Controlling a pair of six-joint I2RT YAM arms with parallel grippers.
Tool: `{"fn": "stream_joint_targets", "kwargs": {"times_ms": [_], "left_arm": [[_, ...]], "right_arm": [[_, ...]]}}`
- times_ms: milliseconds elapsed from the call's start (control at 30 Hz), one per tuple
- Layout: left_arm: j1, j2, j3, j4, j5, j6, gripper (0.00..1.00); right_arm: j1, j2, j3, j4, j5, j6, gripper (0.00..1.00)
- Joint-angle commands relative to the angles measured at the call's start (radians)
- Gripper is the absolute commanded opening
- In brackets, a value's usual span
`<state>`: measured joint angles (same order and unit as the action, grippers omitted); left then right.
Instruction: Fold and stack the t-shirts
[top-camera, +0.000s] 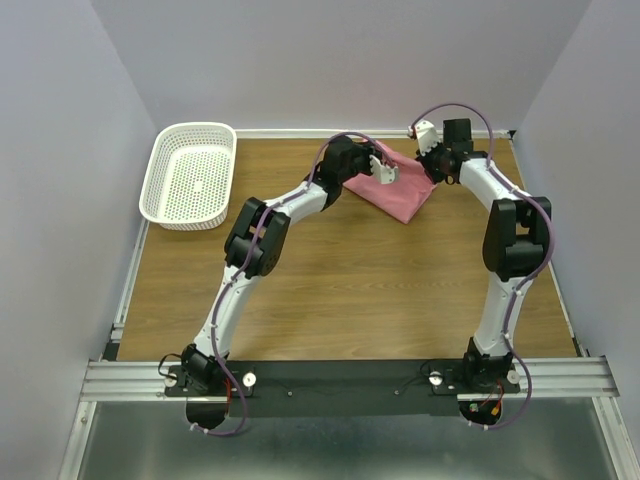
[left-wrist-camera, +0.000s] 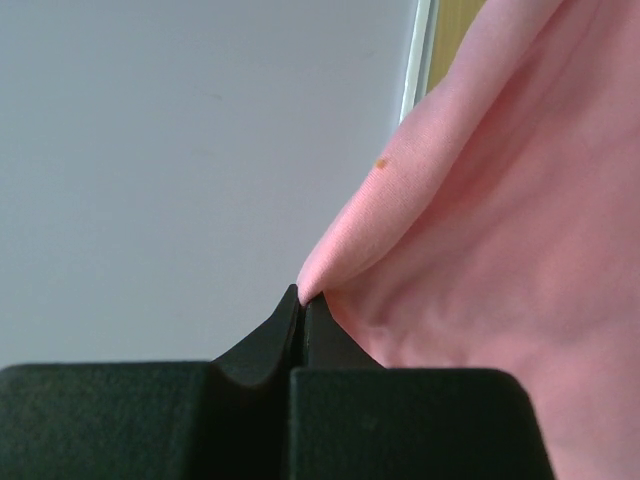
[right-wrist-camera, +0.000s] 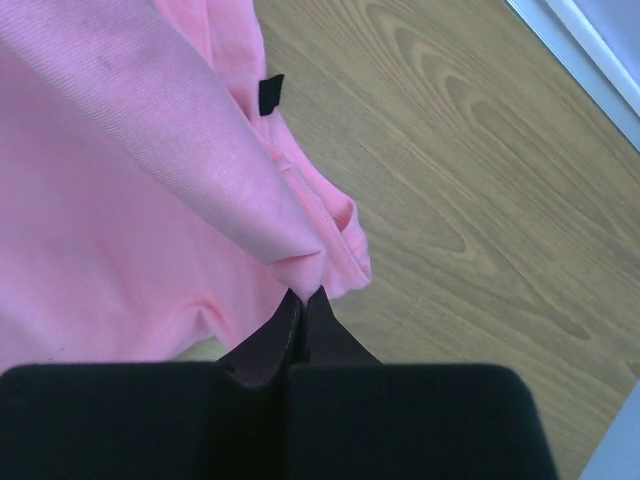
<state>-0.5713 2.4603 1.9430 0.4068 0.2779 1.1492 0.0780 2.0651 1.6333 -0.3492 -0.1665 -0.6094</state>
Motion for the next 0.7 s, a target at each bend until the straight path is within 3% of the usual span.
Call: {"fn": "stream_joint_targets", "kwargs": {"times_ms": [0, 667], "left_arm": [[0.001, 0.028, 0.057, 0.084, 0.044, 0.021, 0.0], [-0.006, 0.083, 0.082, 0.148, 0.066, 0.027, 0.0]], "right_arm": [[-0.015, 0.007, 0.01, 0.049, 0.061, 0.034, 0.01], [-0.034, -0.017, -0.056, 0.064, 0.081, 0.046, 0.01]]}}
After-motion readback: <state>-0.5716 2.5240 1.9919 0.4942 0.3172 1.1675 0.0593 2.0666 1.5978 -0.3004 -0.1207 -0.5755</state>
